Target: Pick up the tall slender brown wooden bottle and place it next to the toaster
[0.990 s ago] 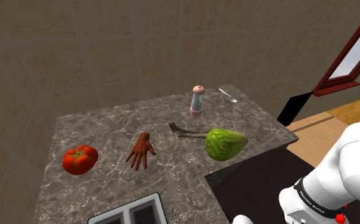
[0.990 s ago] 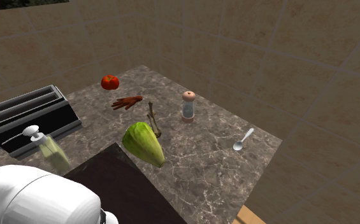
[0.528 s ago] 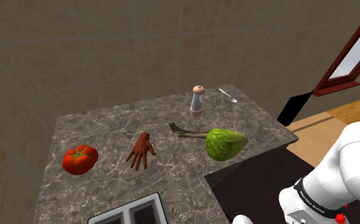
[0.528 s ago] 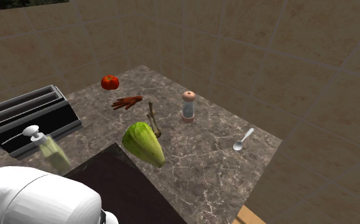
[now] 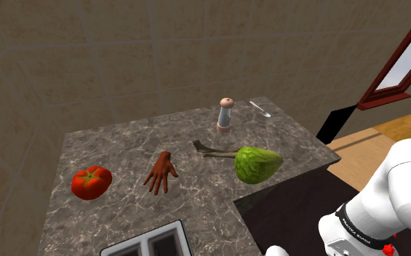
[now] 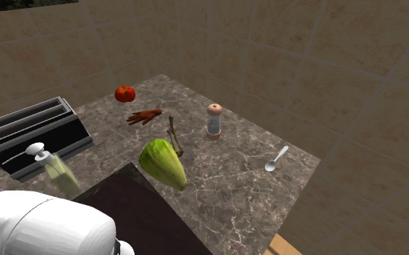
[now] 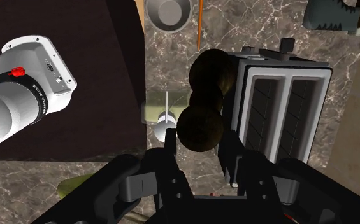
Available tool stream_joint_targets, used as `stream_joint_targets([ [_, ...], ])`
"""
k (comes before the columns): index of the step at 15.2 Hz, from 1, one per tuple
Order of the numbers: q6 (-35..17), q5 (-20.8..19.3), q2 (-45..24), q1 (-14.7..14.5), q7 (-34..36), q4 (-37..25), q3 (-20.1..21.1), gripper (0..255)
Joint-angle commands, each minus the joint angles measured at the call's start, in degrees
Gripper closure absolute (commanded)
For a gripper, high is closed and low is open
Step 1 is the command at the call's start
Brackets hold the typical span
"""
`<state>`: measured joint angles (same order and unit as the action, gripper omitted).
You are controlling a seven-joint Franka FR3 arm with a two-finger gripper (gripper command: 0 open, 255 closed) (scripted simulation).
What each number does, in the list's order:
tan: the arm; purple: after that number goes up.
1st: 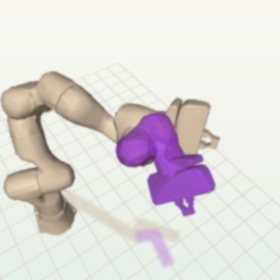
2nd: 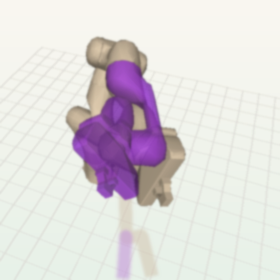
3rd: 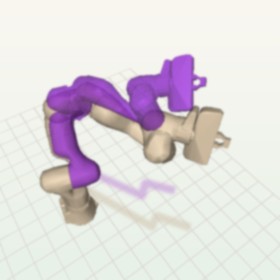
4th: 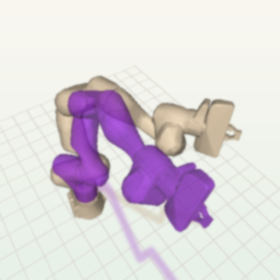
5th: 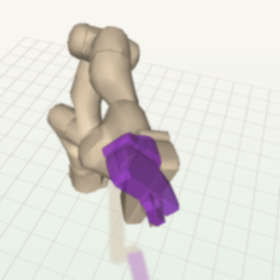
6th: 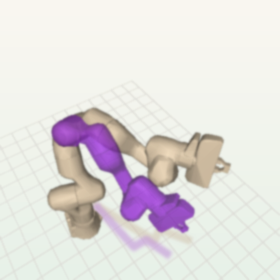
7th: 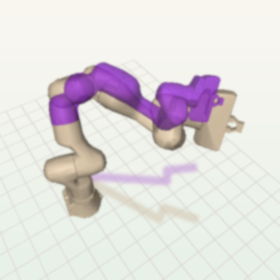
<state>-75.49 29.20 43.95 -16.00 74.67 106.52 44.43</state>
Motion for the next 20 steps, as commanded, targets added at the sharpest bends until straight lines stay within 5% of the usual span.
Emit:
stream_joint_targets([
  [1, -1.17, 0.47, 1.01, -0.51, -0.35, 2.11, 0.02, 255],
  [20, -12.68, 5.25, 6.87, -3.45, -2.89, 18.85, 3.91, 255],
])
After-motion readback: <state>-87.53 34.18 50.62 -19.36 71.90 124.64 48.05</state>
